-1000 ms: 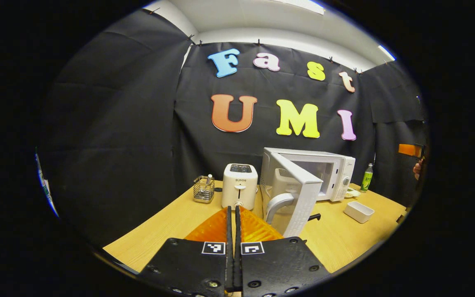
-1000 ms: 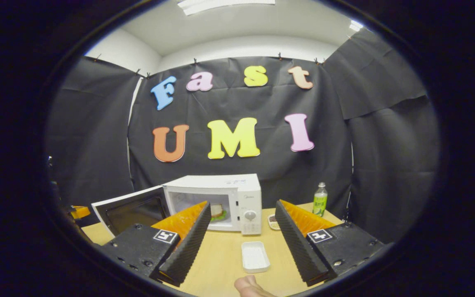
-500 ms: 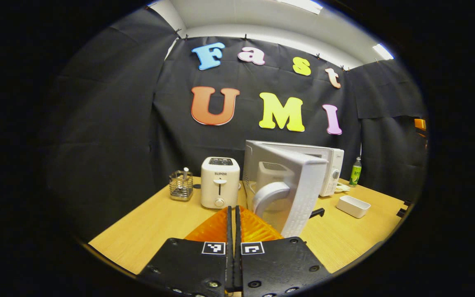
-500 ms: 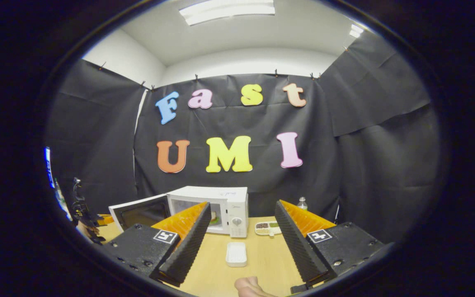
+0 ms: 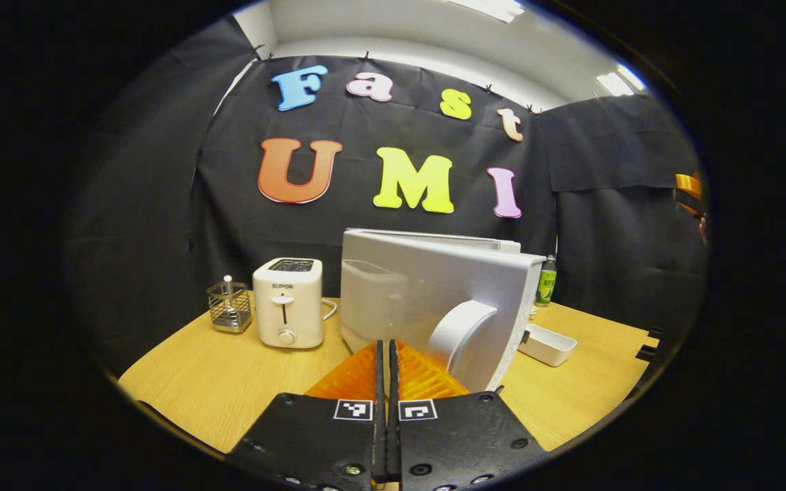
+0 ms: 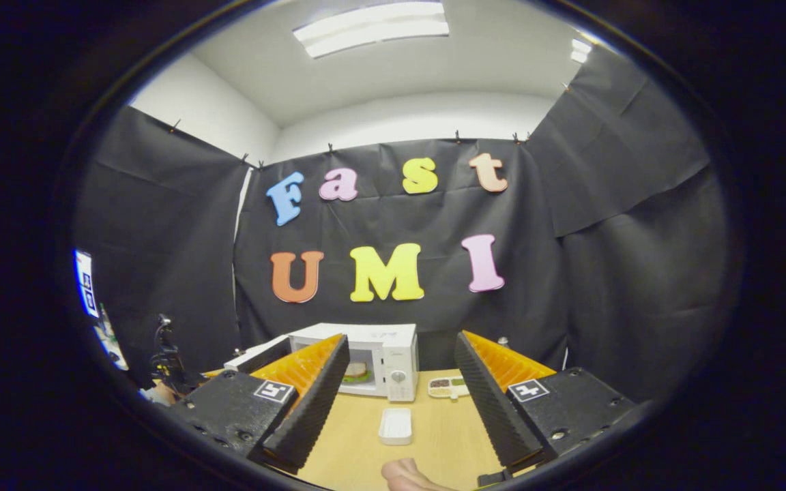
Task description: Open the microwave oven with the left hand, put the food in, and close the microwave oven.
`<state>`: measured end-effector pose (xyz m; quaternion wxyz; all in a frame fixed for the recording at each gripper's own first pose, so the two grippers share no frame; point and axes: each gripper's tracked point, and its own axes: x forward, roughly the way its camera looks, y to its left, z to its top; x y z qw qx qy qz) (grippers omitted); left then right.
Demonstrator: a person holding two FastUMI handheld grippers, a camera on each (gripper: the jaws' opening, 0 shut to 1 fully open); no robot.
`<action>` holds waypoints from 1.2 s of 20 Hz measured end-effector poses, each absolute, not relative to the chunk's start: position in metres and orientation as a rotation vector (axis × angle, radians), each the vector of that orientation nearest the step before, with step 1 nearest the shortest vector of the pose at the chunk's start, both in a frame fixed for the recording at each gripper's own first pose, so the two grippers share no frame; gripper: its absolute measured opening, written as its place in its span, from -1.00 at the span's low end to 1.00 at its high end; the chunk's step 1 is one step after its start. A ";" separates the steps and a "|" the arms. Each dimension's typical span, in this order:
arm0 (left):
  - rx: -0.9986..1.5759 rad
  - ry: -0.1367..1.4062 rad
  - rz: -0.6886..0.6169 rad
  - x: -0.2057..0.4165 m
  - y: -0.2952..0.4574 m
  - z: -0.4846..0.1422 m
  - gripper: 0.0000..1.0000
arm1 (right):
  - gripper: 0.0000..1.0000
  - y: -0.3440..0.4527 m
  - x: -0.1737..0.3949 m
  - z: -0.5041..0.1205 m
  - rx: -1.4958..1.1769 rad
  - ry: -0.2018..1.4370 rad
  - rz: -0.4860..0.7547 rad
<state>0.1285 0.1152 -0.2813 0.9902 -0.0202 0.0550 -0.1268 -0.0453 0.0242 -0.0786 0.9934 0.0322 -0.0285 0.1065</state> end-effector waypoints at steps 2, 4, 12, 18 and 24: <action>-0.039 0.112 -0.291 0.136 0.092 -0.281 -1.00 | 0.97 0.022 -0.049 -0.076 0.060 -0.064 0.210; -0.033 0.103 -0.319 0.147 0.070 -0.281 -1.00 | 0.97 0.021 -0.050 -0.075 0.059 -0.072 0.209; -0.004 0.113 -0.400 0.188 -0.001 -0.288 -1.00 | 0.82 0.000 -0.045 -0.080 0.065 -0.094 0.193; -0.015 0.109 -0.403 0.224 -0.037 -0.293 -1.00 | 0.82 -0.013 -0.023 -0.098 0.046 -0.061 0.189; -0.009 0.095 -0.399 0.263 -0.071 -0.293 -1.00 | 0.97 -0.025 0.000 -0.107 0.046 -0.058 0.174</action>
